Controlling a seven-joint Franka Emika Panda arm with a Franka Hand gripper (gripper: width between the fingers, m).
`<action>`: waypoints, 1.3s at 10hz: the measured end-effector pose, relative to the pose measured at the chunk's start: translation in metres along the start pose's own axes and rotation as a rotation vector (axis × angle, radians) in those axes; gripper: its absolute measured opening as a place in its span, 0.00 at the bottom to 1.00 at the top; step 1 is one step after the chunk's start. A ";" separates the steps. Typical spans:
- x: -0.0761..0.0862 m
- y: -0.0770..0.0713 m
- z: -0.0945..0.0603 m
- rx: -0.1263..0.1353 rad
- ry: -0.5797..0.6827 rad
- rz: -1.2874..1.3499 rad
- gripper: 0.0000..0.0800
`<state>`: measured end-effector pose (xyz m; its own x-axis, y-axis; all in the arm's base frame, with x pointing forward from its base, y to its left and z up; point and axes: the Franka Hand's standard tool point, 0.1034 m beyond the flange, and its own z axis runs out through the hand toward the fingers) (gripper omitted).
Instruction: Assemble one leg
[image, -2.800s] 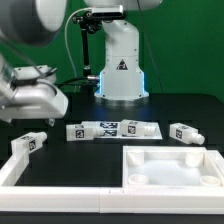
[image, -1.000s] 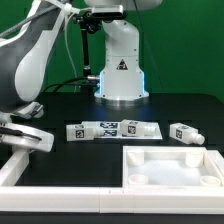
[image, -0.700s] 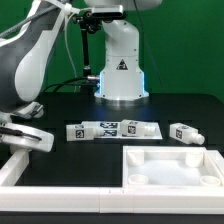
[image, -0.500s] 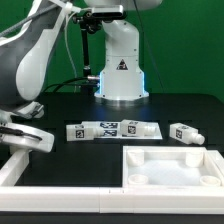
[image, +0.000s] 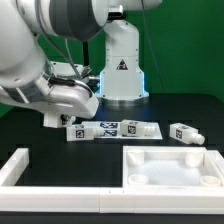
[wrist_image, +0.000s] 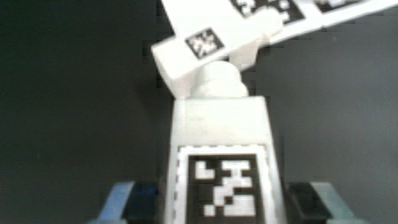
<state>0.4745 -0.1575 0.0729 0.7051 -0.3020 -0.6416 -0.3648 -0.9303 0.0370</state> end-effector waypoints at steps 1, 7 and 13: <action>0.003 -0.002 -0.002 0.000 0.070 -0.005 0.36; -0.021 -0.135 -0.073 -0.010 0.551 -0.139 0.36; -0.015 -0.158 -0.076 0.004 0.925 -0.195 0.36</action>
Offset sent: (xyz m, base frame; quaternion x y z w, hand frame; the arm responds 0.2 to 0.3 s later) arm 0.0071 0.0909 0.0280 -0.0138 0.1925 -0.0480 0.9800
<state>0.5681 -0.0219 0.1353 0.9557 -0.1879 0.2266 -0.1905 -0.9816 -0.0107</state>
